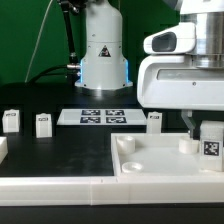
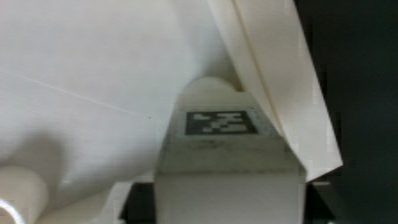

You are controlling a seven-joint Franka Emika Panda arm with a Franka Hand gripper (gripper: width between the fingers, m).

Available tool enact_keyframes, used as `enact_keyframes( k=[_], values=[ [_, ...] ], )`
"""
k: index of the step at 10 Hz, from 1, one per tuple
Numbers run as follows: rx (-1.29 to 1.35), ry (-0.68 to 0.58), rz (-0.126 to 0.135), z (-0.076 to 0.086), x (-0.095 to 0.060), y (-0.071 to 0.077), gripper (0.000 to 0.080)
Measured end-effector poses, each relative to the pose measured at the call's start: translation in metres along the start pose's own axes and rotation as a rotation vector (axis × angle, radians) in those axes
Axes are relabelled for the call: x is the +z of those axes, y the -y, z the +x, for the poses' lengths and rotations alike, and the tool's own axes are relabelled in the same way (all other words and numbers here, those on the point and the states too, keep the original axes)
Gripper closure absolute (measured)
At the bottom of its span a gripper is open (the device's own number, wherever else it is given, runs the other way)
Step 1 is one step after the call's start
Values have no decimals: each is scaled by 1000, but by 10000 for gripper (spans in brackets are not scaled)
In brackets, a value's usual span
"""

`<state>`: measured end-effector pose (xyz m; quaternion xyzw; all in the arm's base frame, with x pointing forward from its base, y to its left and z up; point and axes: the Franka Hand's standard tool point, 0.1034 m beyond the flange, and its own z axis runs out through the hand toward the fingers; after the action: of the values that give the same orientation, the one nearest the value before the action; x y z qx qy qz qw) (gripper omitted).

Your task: Assemble one leg

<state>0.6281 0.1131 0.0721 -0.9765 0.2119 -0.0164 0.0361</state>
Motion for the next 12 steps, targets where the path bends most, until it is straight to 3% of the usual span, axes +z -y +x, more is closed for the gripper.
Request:
enact_keyframes(
  k=[6,12],
  values=[
    [588,-7,17,-1,0,-4,509],
    [1252,-15,16,-5,1,-1,509]
  ],
)
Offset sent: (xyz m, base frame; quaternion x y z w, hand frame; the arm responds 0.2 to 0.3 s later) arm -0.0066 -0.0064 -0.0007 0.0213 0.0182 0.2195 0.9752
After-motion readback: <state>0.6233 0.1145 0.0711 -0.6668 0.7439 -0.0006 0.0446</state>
